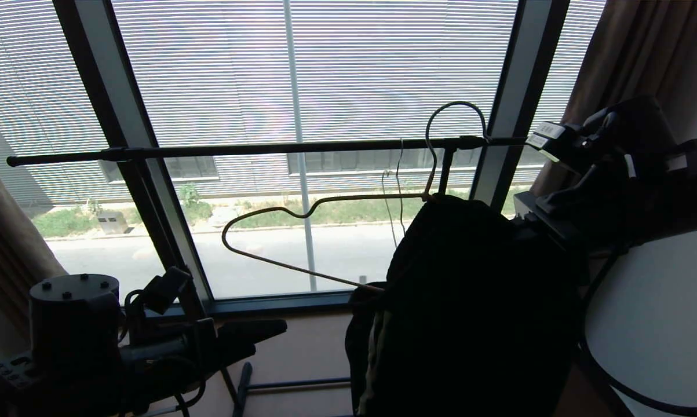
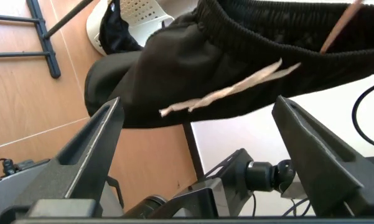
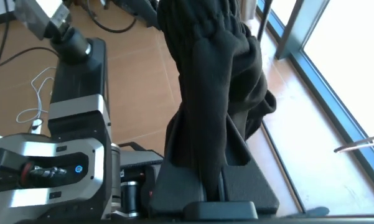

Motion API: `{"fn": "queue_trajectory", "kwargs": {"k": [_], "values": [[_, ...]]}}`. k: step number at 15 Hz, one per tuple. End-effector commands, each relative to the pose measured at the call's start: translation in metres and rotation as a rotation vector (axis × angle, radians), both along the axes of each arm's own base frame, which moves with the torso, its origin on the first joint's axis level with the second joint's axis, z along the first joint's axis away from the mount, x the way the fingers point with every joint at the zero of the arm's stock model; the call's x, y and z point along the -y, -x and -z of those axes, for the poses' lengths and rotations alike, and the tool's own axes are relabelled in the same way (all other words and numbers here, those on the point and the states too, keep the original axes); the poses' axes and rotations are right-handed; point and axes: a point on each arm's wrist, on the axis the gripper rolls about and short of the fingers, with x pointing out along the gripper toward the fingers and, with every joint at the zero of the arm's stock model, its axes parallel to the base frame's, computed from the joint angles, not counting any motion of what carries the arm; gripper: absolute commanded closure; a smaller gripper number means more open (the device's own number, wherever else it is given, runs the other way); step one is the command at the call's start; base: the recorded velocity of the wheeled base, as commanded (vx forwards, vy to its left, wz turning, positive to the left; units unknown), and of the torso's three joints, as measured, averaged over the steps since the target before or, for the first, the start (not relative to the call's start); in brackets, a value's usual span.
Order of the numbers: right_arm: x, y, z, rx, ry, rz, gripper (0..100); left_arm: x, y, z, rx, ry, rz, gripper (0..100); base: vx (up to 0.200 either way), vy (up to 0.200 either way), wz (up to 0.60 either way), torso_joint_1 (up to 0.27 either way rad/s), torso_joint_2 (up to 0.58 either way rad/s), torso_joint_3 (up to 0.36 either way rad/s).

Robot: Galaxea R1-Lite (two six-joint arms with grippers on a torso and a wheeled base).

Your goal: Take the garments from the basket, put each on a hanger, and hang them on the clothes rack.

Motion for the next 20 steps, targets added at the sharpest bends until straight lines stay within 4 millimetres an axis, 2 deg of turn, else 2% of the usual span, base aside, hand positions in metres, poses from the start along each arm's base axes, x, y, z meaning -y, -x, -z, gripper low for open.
{"fn": "queue_trajectory", "kwargs": {"k": [1, 9, 15, 20], "values": [[-0.003, 0.008, -0.002, 0.013, -0.003, -0.025, 100, 0.008, 0.002, -0.001, 0.004, 0.001, 0.037, 0, 0.000, 0.000, 0.00, 0.000, 0.00, 0.000], [-0.012, 0.014, -0.002, 0.005, -0.023, -0.080, 100, 0.036, -0.015, 0.002, 0.002, 0.000, 0.113, 0, 0.000, 0.000, 0.00, 0.000, 0.00, 0.000], [-0.012, 0.021, -0.004, 0.008, -0.044, -0.112, 100, 0.041, -0.029, 0.005, -0.025, 0.013, 0.093, 0, 0.000, 0.000, 0.00, 0.000, 0.00, 0.000], [-0.010, 0.022, 0.002, 0.034, -0.054, -0.107, 100, 0.042, -0.030, 0.013, -0.069, 0.011, 0.089, 0, 0.000, 0.000, 0.00, 0.000, 0.00, 0.000]]}}
